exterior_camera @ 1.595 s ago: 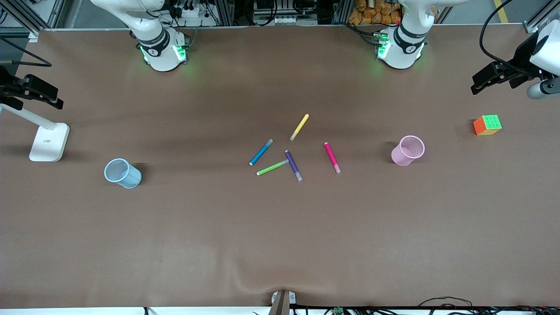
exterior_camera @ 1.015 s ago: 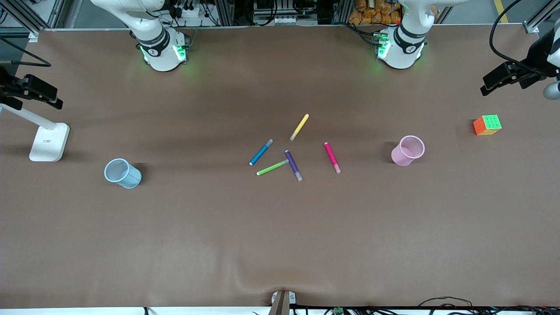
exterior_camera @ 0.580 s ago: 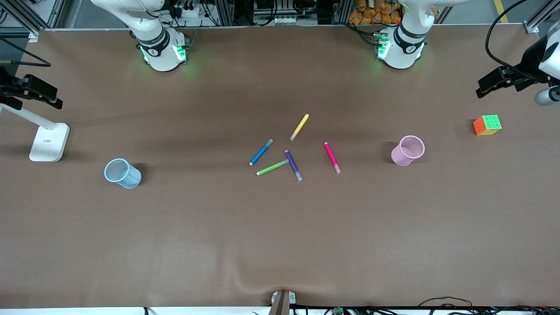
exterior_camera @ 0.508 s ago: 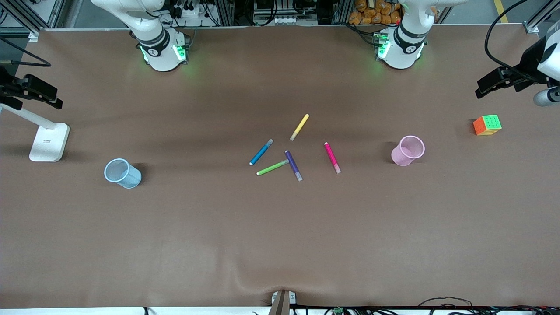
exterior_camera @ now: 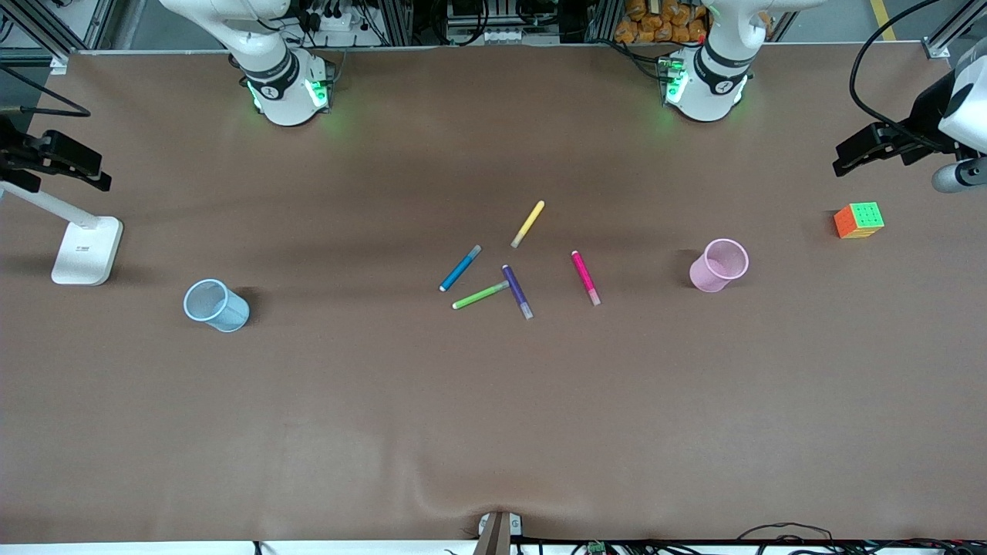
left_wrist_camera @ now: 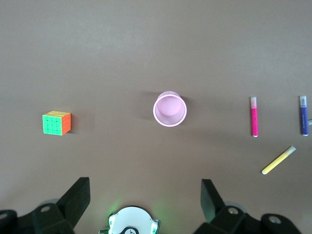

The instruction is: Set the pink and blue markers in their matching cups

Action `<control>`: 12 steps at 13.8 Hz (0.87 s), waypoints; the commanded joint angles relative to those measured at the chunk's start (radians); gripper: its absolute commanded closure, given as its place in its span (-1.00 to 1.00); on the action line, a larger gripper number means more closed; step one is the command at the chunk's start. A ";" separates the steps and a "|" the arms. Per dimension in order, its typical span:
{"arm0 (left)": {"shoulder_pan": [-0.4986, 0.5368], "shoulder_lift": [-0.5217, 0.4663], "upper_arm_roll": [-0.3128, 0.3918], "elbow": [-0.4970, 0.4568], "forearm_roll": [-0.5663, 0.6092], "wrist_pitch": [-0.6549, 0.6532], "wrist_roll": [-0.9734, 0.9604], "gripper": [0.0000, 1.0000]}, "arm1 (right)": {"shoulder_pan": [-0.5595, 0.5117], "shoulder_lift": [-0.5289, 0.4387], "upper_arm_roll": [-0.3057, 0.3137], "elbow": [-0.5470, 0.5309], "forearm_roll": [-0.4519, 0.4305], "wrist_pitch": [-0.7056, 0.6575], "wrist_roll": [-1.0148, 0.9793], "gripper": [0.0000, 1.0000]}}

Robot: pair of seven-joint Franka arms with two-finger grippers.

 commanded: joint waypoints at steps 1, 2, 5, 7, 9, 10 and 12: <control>-0.005 0.009 0.000 0.026 -0.003 0.004 0.011 -1.00 | -0.020 0.000 0.011 0.008 0.016 -0.012 -0.015 -1.00; -0.006 0.011 0.000 0.023 -0.006 0.010 0.011 -1.00 | -0.018 0.000 0.011 0.008 0.014 -0.012 -0.015 -1.00; -0.016 0.020 -0.012 0.020 -0.006 0.012 0.011 -1.00 | -0.020 0.000 0.011 0.008 0.014 -0.014 -0.014 -1.00; -0.016 0.026 -0.036 0.017 -0.006 0.006 -0.008 -1.00 | -0.021 0.000 0.011 0.008 0.016 -0.014 -0.014 -1.00; -0.019 0.058 -0.053 0.020 -0.007 0.004 -0.005 -1.00 | -0.020 0.000 0.011 0.008 0.016 -0.014 -0.014 -1.00; -0.020 0.078 -0.058 0.019 -0.009 0.001 -0.004 -1.00 | -0.023 0.000 0.011 0.008 0.016 -0.014 -0.015 -1.00; -0.020 0.112 -0.081 0.020 -0.010 -0.037 -0.011 -1.00 | -0.020 0.000 0.011 0.008 0.016 -0.014 -0.014 -1.00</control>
